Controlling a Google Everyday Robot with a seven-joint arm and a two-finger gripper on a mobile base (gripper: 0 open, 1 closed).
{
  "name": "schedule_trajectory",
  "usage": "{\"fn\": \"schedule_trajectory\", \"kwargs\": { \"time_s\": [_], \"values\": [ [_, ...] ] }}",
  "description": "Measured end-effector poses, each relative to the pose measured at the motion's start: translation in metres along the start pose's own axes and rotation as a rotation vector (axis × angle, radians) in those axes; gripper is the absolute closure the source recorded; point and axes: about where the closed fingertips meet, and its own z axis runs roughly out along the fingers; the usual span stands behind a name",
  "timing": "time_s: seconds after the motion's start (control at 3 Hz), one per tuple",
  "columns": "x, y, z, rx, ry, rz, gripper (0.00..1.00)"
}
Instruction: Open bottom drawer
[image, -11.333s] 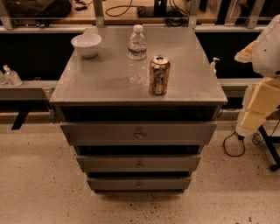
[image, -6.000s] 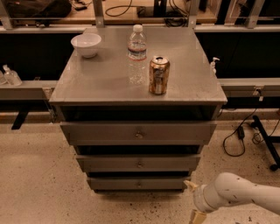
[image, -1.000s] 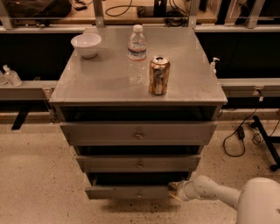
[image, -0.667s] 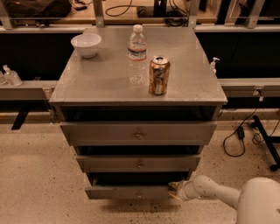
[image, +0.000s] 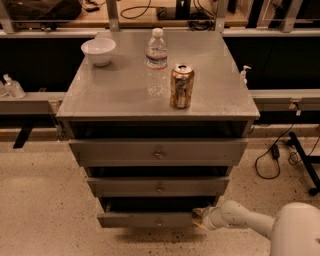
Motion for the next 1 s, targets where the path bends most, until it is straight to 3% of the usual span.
{"fn": "schedule_trajectory", "kwargs": {
  "time_s": [0.33,0.67,1.0],
  "values": [
    [-0.0005,0.0006,0.0006,-0.001,-0.001,0.000,0.07],
    [-0.0010,0.0014,0.0015,-0.003,-0.002,0.000,0.00],
    [-0.0026,0.0069,0.0037,-0.044,0.023,-0.001,0.00]
  ]
}}
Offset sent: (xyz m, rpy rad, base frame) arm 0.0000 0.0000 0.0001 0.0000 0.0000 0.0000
